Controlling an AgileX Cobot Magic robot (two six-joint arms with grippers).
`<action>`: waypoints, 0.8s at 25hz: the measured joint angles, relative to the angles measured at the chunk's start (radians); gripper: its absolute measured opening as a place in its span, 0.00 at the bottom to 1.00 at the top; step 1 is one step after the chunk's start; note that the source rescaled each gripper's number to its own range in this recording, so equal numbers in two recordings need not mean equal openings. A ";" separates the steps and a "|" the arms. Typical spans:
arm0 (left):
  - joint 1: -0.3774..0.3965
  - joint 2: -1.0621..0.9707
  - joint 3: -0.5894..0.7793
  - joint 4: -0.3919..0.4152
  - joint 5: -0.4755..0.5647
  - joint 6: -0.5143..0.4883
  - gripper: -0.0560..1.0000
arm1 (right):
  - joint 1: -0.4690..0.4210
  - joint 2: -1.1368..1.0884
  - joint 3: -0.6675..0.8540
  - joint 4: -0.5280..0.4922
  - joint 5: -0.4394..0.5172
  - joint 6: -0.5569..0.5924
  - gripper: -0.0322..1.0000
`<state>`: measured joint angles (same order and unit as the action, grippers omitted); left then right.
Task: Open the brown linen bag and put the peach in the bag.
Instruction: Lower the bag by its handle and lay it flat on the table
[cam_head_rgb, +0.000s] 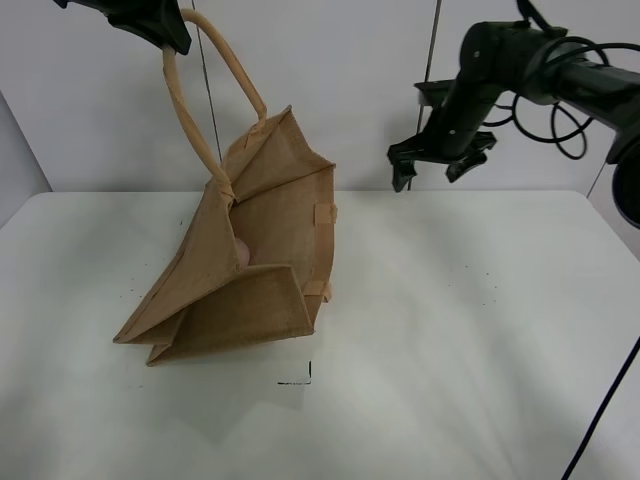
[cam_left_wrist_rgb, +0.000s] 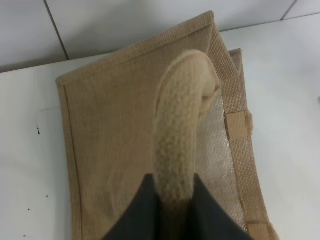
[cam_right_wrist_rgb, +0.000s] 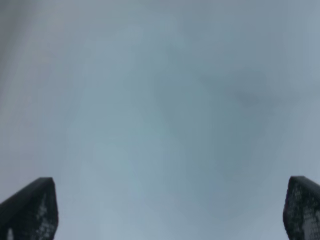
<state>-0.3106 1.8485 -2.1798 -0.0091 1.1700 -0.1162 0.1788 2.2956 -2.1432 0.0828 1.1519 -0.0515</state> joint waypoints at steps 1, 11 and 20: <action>0.000 0.000 0.000 0.000 0.000 0.000 0.05 | -0.036 0.000 0.000 0.000 0.007 0.007 1.00; 0.000 0.000 0.000 0.000 0.000 0.000 0.05 | -0.190 -0.008 0.011 -0.008 0.062 0.038 1.00; 0.000 0.000 0.000 0.000 0.000 0.000 0.05 | -0.178 -0.286 0.326 0.001 0.061 0.028 1.00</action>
<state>-0.3106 1.8485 -2.1798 -0.0091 1.1700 -0.1162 0.0005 2.0100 -1.8176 0.0840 1.2131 -0.0232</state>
